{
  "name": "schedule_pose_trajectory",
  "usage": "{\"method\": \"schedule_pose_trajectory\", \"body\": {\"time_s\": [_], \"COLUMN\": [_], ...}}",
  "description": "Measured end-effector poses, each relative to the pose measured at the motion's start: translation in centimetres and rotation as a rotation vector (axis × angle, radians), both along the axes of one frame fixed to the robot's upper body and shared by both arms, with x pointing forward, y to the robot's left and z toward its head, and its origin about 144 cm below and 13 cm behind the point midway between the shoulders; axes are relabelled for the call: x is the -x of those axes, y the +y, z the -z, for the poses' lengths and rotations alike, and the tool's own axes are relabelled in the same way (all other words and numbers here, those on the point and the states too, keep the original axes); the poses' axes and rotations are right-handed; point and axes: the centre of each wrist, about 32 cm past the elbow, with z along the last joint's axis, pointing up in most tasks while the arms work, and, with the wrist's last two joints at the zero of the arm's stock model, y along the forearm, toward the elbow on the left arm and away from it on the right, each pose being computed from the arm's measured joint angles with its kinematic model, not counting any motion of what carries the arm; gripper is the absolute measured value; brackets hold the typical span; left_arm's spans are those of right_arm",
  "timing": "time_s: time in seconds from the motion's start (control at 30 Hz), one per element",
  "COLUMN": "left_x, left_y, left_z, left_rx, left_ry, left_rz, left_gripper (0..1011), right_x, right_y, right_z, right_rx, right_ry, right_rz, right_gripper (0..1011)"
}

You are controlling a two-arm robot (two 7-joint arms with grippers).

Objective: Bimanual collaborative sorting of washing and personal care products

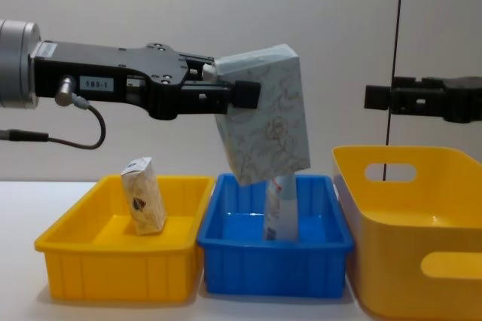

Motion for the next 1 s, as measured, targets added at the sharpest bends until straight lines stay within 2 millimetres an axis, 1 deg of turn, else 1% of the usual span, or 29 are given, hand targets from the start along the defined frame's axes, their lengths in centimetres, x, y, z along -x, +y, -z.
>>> {"method": "schedule_pose_trajectory", "body": {"time_s": [0.37,0.7,0.87,1.0], "left_x": [0.0,0.0,0.0,0.0], "left_y": [0.0,0.0,0.0,0.0], "left_z": [0.0,0.0,0.0,0.0], "left_rx": [0.000,0.000,0.000,0.000], "left_ry": [0.000,0.000,0.000,0.000], "left_rz": [0.000,0.000,0.000,0.000], "left_gripper": [365,364,365,365], "right_x": [-1.8,-4.3,-6.0,-7.0], "right_y": [0.6,1.1,1.6,2.0], "right_z": [0.1,0.1,0.0,-0.1], "right_rx": [-0.010,-0.009,-0.003,0.005], "right_ry": [0.018,0.033,0.040,0.044], "right_rz": [-0.119,-0.257,-0.336,-0.376], "right_gripper": [1000,1000,1000,1000]}}
